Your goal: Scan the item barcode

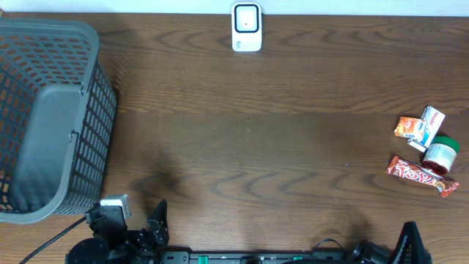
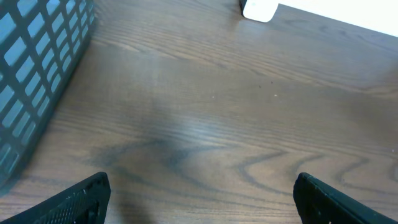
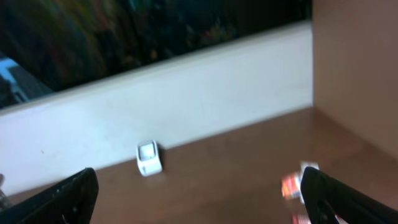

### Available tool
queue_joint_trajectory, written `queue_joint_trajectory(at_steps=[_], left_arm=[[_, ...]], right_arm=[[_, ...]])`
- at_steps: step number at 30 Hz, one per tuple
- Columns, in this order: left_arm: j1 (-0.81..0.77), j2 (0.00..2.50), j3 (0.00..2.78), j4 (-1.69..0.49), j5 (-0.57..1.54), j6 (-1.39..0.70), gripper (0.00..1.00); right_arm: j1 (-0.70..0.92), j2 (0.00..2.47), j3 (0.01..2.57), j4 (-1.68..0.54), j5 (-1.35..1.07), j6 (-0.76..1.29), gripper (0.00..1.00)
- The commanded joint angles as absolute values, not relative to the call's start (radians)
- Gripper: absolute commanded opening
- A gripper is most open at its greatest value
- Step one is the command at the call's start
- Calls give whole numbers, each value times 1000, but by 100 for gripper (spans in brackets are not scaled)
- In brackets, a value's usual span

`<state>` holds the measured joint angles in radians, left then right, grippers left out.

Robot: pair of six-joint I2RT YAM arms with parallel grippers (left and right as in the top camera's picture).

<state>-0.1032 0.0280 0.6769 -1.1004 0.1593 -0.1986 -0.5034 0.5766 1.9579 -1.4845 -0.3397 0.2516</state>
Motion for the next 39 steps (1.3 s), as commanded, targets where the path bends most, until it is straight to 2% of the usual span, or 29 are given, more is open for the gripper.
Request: queue_joint_trajectory(at_steps=[1, 3, 12, 18, 21, 25, 31, 39], left_arm=[[-108, 25, 678, -1102, 169, -197, 94], [-108, 25, 678, -1102, 169, -197, 94], [-108, 25, 678, -1102, 169, -197, 94], [-108, 25, 678, -1102, 169, -197, 94], [-108, 25, 678, -1102, 169, -197, 94], [-108, 25, 678, -1102, 169, -197, 94], [-108, 25, 678, -1102, 169, -197, 94], [-108, 25, 678, -1102, 169, -197, 94]], right_arm=[[-474, 587, 1949, -1575, -222, 201, 99], [-464, 587, 1948, -1629, -185, 206, 99], [-466, 587, 1947, -1385, -138, 212, 99], [-457, 587, 1899, -1193, -236, 207, 99], [-416, 587, 1824, -1090, -335, 208, 99], [-351, 578, 1731, -1019, -339, 204, 99], [-141, 380, 1335, -717, -228, 204, 99], [-52, 114, 770, -253, -161, 205, 99]])
